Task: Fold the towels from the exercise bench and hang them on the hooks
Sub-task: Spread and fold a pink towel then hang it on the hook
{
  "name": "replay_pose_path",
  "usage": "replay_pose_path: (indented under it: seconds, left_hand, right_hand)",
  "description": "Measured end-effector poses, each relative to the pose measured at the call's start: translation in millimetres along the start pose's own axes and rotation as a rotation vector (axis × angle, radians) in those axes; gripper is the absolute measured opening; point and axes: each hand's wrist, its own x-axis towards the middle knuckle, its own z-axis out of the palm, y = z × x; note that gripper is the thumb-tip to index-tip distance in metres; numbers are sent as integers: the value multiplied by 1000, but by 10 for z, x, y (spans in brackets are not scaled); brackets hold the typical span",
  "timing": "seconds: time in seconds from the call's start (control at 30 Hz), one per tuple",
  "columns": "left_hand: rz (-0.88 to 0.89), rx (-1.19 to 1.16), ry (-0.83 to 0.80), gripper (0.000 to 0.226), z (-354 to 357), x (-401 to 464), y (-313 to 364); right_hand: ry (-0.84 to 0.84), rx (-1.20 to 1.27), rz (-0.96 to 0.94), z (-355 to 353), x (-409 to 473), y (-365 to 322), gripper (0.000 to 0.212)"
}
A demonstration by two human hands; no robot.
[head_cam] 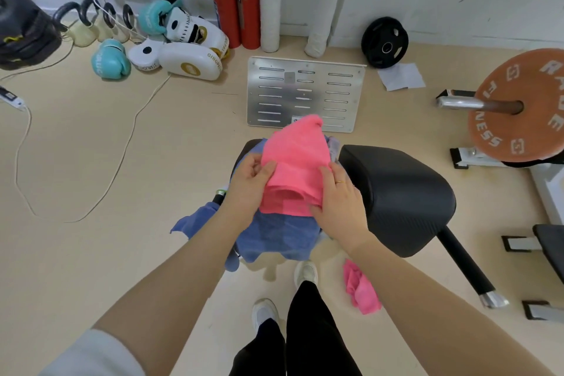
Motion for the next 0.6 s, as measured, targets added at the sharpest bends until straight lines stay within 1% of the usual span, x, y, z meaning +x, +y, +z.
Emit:
replay_pose_path:
  seconds: [0.07,0.13,0.2,0.27,0.33,0.4,0.47,0.5,0.53,0.6]
  left_hand:
    - [-91,220,77,15,-146,-40,-264]
    - [-201,283,50,22,-199,-69,-424]
    - [-211,402,29,23,-147,-70,-452]
    - [-182,510,48,28,-67,-20,-422]
    - [-219,546,73,32,-11,37,-391]
    - [-311,569,49,33,25,71,-393]
    - [-402,539,-11,35,40,48,-394]
    - [-429,465,-29,37,40,34,-383]
    - [-455,355,-36,38,31,12,-354]
    - [-519,90,-79,33,5,-28,-295]
  right_hand:
    - [-2,-37,40,-13,-12,-2,60]
    - [-7,-64,53,-4,-26,16,57]
    - [-7,-51,79,8,-44,26,57]
    - [-17,20,128,41,-52,47,58]
    - [-37,101,135,64,-65,77,59]
    - [-44,335,169,25,-77,70,55]
    - [-71,570,189,-44,-96,40,51]
    - [-79,642,186,-83,-100,23,50]
    - [-80,720,192,-120,-98,9,51]
    - [-83,894,253,-193,-80,-21,48]
